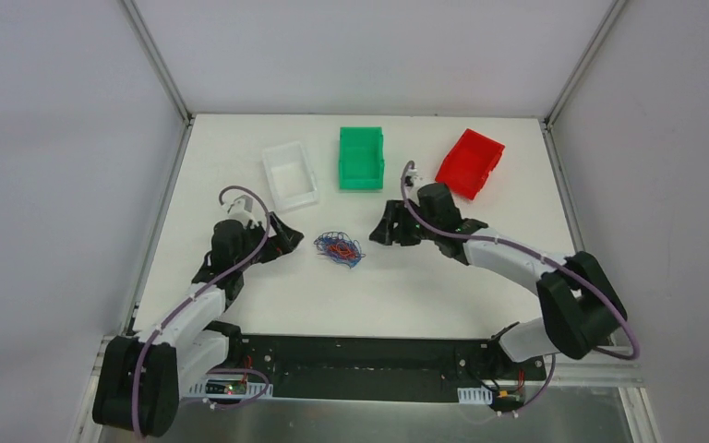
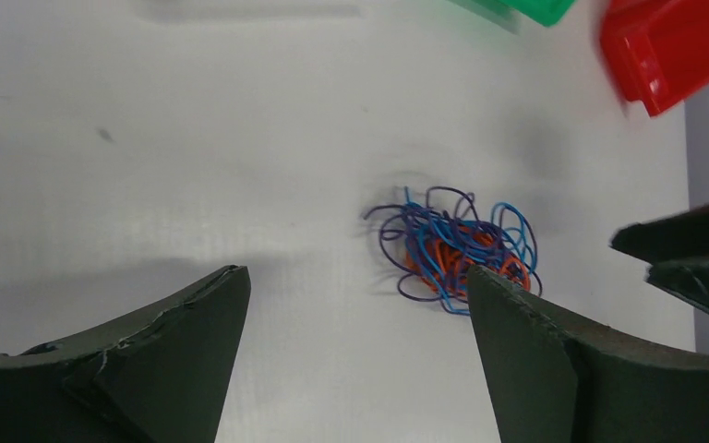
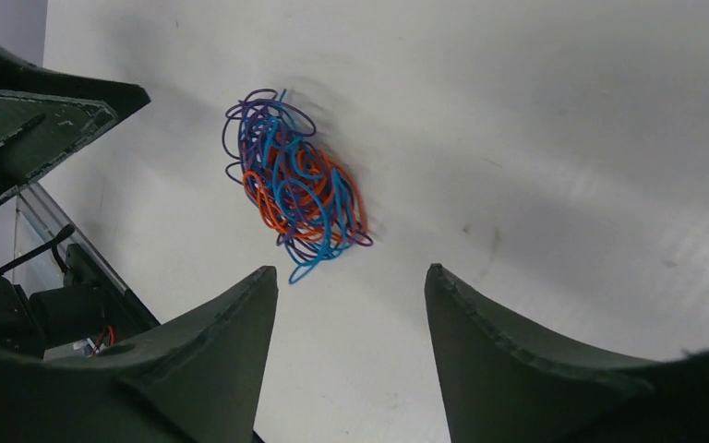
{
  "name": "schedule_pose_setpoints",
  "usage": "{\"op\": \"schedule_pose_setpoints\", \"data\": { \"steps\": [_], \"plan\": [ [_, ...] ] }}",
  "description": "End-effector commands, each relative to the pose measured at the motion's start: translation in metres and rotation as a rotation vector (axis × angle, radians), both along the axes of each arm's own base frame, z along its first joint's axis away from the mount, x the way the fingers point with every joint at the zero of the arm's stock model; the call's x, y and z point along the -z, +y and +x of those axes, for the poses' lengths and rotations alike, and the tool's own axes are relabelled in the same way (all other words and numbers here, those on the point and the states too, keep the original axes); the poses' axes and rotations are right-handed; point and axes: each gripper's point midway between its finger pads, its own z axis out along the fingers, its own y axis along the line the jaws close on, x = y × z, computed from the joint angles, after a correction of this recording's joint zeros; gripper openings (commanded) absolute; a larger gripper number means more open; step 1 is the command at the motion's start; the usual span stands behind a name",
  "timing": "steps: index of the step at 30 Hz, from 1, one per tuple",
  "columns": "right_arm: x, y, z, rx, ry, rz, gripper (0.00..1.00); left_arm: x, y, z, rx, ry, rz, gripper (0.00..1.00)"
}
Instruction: Untangle the cables
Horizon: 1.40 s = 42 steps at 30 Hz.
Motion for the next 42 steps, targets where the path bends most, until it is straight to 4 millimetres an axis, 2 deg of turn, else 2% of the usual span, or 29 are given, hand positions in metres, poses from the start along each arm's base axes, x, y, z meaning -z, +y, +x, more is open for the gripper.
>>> {"op": "schedule_pose_setpoints", "data": {
  "steps": [1, 3, 7, 11, 15, 16, 18, 20, 22, 24, 26, 28, 29, 32, 37, 42],
  "plan": [
    [-0.01, 0.048, 0.006, -0.114, -0.065, 0.05, 0.6, -0.036, -0.059, 0.009, 0.256, -0.081, -0.091, 0.88],
    [0.0, 0.058, 0.006, -0.121, -0.047, 0.056, 0.56, -0.034, -0.07, 0.012, 0.299, -0.073, -0.077, 0.86],
    [0.009, 0.071, 0.012, -0.098, 0.002, 0.084, 0.46, -0.032, -0.078, 0.02, 0.318, -0.094, -0.08, 0.83],
    [0.027, 0.073, 0.024, -0.009, 0.061, 0.052, 0.39, -0.021, -0.087, 0.021, 0.35, -0.097, -0.083, 0.79],
    [0.042, 0.082, 0.023, -0.002, 0.095, 0.09, 0.37, -0.016, -0.093, 0.023, 0.364, -0.088, -0.097, 0.76],
    [0.047, 0.083, 0.022, 0.002, 0.103, 0.084, 0.34, -0.015, -0.093, 0.024, 0.361, -0.084, -0.093, 0.76],
    [0.054, 0.086, 0.02, -0.007, 0.11, 0.08, 0.27, -0.012, -0.095, 0.026, 0.37, -0.071, -0.088, 0.67],
    [0.054, 0.091, 0.015, -0.04, 0.108, 0.101, 0.22, -0.007, -0.098, 0.027, 0.392, -0.037, -0.089, 0.61],
    [0.047, 0.092, 0.012, -0.059, 0.075, 0.117, 0.09, -0.003, -0.103, 0.028, 0.415, -0.008, -0.099, 0.57],
    [0.042, 0.087, 0.013, -0.034, 0.035, 0.132, 0.0, 0.001, -0.105, 0.03, 0.422, 0.009, -0.104, 0.56],
    [0.036, 0.083, 0.013, -0.008, -0.001, 0.161, 0.0, 0.005, -0.105, 0.031, 0.421, 0.03, -0.096, 0.54],
    [0.031, 0.079, 0.014, 0.022, -0.024, 0.191, 0.0, 0.011, -0.105, 0.032, 0.427, 0.069, -0.083, 0.47],
    [0.029, 0.077, 0.014, 0.035, -0.035, 0.204, 0.0, 0.013, -0.107, 0.032, 0.438, 0.088, -0.083, 0.39],
    [0.02, 0.076, 0.013, 0.045, -0.072, 0.234, 0.0, 0.016, -0.112, 0.032, 0.471, 0.113, -0.092, 0.01],
    [0.01, 0.053, 0.023, 0.186, -0.144, 0.237, 0.0, 0.013, -0.107, 0.032, 0.448, 0.111, -0.071, 0.0],
    [-0.002, 0.009, 0.036, 0.429, -0.214, 0.236, 0.0, 0.007, -0.084, 0.032, 0.345, 0.075, 0.02, 0.0]
  ]
}}
